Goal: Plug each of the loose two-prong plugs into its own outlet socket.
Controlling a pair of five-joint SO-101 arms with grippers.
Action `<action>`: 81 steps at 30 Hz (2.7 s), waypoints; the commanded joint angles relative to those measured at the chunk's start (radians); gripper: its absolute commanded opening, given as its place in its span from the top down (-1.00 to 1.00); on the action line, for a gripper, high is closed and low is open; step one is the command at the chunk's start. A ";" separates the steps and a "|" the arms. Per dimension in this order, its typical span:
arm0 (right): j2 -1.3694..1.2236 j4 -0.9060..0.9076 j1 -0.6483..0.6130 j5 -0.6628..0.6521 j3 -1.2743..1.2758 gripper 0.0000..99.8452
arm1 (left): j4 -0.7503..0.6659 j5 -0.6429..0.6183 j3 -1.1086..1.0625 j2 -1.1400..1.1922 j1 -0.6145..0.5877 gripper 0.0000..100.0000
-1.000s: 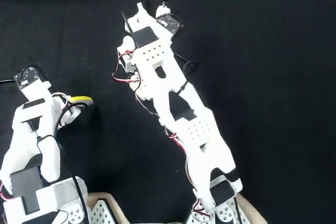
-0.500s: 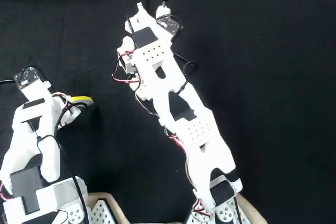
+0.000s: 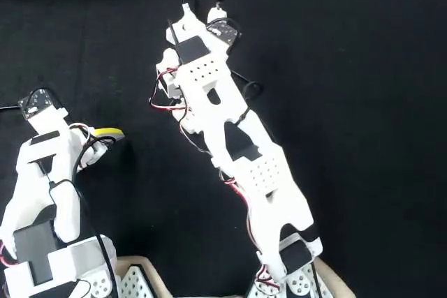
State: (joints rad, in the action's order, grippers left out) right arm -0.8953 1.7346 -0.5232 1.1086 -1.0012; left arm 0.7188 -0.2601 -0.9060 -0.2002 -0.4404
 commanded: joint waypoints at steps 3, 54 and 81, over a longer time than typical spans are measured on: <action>0.008 0.032 0.012 0.012 0.097 0.98 | -0.005 -0.008 0.008 -0.035 -0.002 0.11; 0.085 -0.046 0.015 -1.959 -0.041 0.98 | -0.005 -0.008 0.007 -0.035 0.007 0.11; 0.045 -0.003 -0.020 -2.645 -0.160 0.98 | -0.005 -0.008 0.007 -0.035 0.007 0.11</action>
State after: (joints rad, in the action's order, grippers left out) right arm -0.8631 1.7285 -0.5355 -1.4876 -1.1147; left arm 0.7188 -0.2601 -0.9060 -0.2002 -0.4404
